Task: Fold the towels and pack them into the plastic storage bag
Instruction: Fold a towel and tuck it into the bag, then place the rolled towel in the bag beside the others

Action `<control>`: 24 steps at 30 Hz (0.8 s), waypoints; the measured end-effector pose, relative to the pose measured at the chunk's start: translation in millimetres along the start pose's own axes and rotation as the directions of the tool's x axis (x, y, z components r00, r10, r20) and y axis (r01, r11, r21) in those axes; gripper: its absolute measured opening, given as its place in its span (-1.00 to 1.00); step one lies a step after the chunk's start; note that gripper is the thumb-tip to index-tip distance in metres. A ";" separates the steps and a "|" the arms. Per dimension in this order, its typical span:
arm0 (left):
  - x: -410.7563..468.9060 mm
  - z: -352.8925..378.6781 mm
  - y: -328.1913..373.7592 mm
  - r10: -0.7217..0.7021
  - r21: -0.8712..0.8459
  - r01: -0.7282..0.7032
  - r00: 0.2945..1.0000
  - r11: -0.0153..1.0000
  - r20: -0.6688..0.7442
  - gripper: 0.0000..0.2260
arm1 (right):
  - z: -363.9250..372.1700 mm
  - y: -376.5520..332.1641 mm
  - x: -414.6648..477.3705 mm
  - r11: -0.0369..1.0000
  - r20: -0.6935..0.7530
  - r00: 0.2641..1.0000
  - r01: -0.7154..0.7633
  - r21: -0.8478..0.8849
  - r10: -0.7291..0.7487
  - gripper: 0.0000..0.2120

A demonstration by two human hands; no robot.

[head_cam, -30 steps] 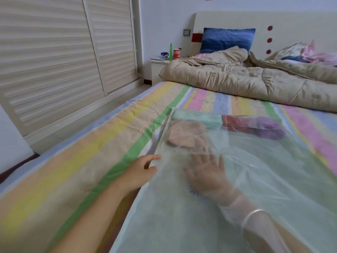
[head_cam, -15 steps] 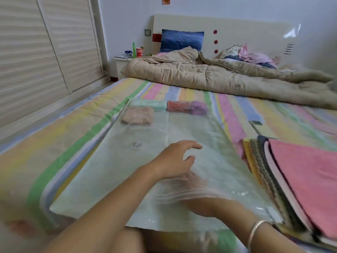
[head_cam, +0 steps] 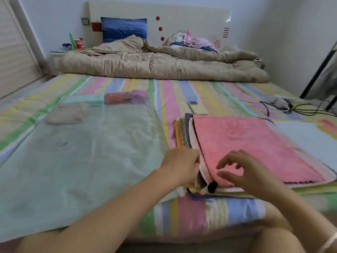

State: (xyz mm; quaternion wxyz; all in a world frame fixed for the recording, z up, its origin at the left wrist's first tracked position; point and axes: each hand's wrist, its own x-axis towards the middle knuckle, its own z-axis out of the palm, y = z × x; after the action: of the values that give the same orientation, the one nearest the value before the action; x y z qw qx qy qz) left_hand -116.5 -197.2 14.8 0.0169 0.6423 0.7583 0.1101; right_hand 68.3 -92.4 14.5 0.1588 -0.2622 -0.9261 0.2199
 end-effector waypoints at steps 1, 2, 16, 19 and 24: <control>3.6 4.1 8.3 0.081 -0.101 -0.091 0.991 0.991 -0.103 -0.90 | -4.9 11.1 -3.2 0.998 0.027 0.999 0.029 -0.060 -0.027 -0.84; 8.0 9.0 13.6 0.161 -0.189 -0.188 0.976 0.964 -0.147 -0.88 | -8.2 19.7 -6.4 0.994 0.072 0.996 0.056 -0.099 -0.049 -0.82; 36.1 41.0 24.7 0.210 -0.287 -0.221 0.975 0.932 -0.068 -0.71 | -0.4 61.3 12.1 0.994 0.033 0.999 0.019 -0.112 -0.015 -0.93; 50.1 44.7 24.3 0.035 -0.431 -0.072 0.995 0.900 -0.093 -0.84 | -3.4 64.3 13.2 0.997 0.028 0.999 0.038 -0.068 -0.036 -0.96; 88.4 47.2 12.9 -0.218 -0.699 0.140 0.976 0.701 -0.023 -0.64 | -30.5 96.1 15.1 0.989 0.025 1.000 -0.013 -0.144 0.017 -0.86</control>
State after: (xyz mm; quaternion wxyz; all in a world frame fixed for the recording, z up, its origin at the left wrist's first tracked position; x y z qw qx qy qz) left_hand -111.5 -101.9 -18.5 0.2272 0.5057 0.7203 0.4170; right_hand 108.4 -0.5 -3.9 0.1255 -0.2770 -0.9396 0.1570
